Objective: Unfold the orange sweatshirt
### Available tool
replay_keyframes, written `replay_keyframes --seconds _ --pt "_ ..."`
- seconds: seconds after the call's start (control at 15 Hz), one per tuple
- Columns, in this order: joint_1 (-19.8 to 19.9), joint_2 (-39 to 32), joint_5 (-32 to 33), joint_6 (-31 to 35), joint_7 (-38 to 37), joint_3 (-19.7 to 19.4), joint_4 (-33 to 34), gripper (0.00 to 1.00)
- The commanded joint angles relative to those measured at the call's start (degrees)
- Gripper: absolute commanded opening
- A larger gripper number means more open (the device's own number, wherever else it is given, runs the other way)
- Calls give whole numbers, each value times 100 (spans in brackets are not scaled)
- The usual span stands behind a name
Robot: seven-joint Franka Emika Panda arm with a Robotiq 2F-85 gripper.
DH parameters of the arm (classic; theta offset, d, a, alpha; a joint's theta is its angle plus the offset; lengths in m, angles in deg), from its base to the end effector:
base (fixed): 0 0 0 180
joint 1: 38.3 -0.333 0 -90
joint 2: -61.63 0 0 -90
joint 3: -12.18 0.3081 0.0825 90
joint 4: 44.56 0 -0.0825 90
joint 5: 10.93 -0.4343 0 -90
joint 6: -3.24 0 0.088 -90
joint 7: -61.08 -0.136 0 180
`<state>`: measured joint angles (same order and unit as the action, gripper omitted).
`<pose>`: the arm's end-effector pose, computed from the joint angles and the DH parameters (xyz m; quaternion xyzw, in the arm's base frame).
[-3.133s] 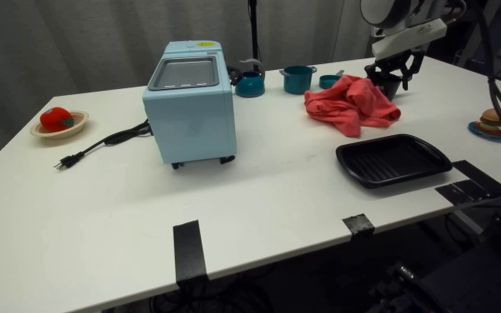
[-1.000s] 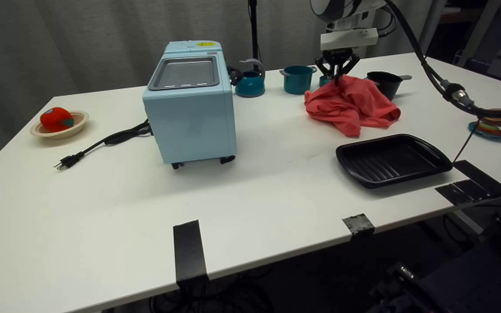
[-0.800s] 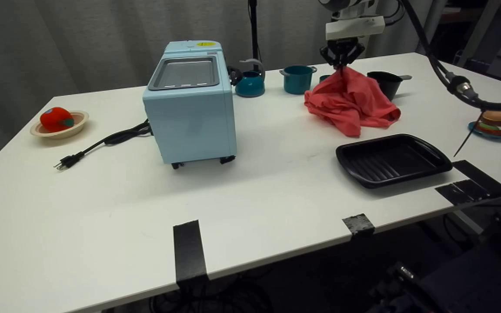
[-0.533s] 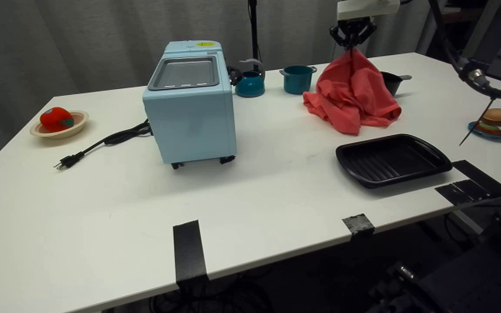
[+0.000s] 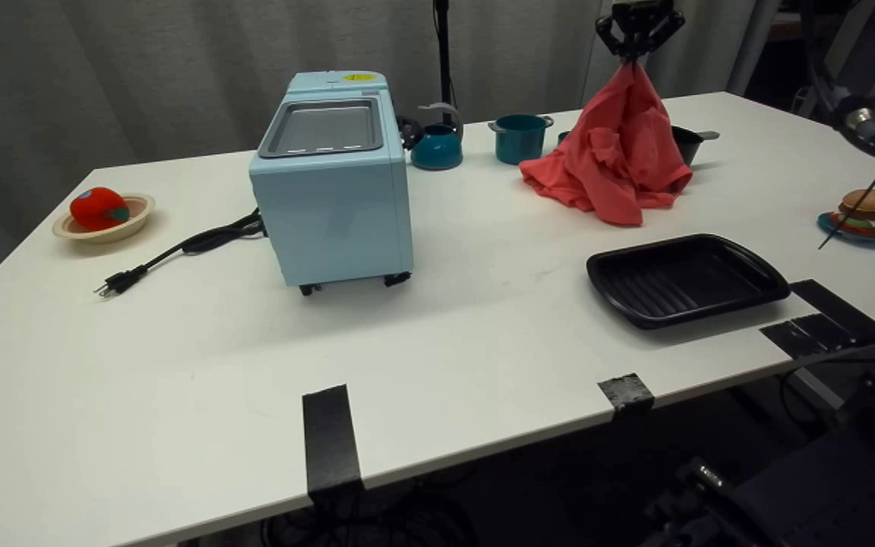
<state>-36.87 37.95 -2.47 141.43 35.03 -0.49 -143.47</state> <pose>0.7112 -0.1702 0.3175 0.9452 -0.2788 0.1480 0.0837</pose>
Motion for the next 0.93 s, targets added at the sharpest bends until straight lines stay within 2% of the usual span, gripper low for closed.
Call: replay_keyframes --seconds 0.0,0.33,0.47,0.53,0.6,0.67,0.87 --pt "24 842 -126 503 4 50 -495 1" --pt "58 1523 108 1070 -8 4 1 1" --pt "178 1774 -161 1209 134 102 276 1" --pt "266 1877 -626 913 576 245 522 1" --pt "223 1909 -235 853 204 130 800 1" --pt "295 1988 -707 631 664 240 1000 1" --pt "333 1969 -940 390 789 274 1444 1"
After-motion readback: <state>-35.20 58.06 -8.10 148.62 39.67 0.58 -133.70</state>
